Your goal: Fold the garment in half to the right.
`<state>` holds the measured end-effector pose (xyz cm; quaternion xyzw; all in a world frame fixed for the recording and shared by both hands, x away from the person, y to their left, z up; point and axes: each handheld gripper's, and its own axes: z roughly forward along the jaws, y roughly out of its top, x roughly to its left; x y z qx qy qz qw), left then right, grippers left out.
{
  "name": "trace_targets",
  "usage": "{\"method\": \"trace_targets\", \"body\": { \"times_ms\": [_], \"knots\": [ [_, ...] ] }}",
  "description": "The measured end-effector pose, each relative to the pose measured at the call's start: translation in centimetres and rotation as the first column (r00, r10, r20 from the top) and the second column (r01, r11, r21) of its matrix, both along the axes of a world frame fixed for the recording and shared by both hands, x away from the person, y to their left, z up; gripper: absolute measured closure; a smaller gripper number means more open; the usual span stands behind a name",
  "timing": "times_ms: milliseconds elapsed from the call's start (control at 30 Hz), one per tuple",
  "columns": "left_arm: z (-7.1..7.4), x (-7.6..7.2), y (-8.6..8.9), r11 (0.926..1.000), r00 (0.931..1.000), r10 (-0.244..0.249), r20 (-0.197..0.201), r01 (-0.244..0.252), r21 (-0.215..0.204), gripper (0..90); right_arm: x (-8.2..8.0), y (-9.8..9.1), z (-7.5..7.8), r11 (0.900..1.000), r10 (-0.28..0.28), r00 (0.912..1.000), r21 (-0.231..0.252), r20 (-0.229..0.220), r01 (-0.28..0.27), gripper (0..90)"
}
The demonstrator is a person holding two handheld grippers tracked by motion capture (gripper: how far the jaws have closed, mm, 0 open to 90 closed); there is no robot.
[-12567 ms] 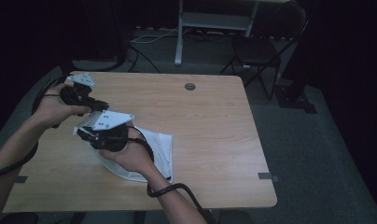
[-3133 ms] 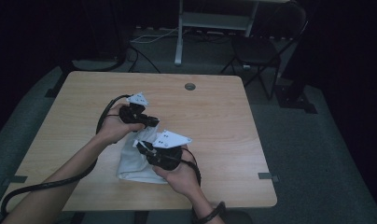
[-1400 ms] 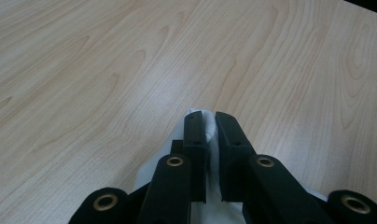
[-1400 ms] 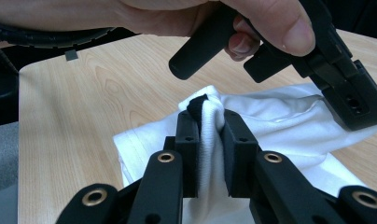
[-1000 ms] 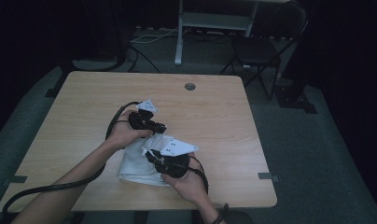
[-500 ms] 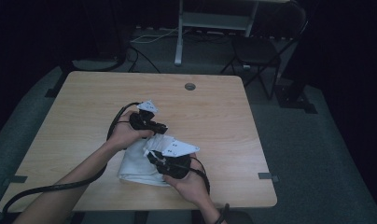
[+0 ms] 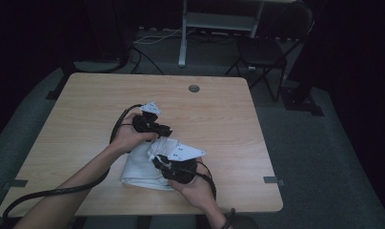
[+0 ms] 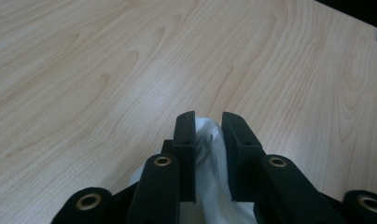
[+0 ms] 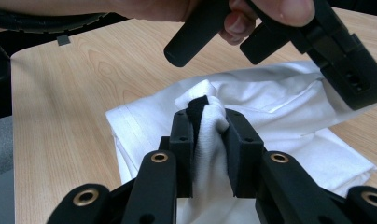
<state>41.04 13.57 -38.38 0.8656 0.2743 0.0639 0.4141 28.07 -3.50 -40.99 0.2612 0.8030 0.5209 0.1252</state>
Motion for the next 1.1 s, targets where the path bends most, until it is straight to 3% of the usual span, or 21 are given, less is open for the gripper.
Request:
{"method": "trace_targets", "body": {
  "times_ms": [267,600,800,1100],
  "knots": [
    [0.4,0.0,0.1,0.9996,0.9999,0.009,0.01,-0.009,-0.026,70.4,-0.1,-0.2,-0.1,1.0,-0.005,1.0,-0.002,-0.005,0.005,72.9],
    [0.8,-0.1,0.3,0.9993,0.9995,0.021,0.025,-0.02,-0.031,63.7,-0.1,-0.6,-0.2,0.9999,-0.009,0.9999,-0.01,-0.006,0.009,71.3],
    [1.0,-0.2,0.6,0.9992,0.9985,0.038,0.039,-0.037,-0.013,57.5,-0.1,-0.8,-0.4,0.9998,-0.013,0.9999,-0.012,-0.007,0.013,69.8],
    [1.6,-0.7,1.5,0.9983,0.9959,0.056,0.07,-0.057,0.011,50.2,-0.3,-1.5,-0.5,0.9992,-0.037,0.9991,-0.015,-0.02,0.037,51.1]
  ]
}}
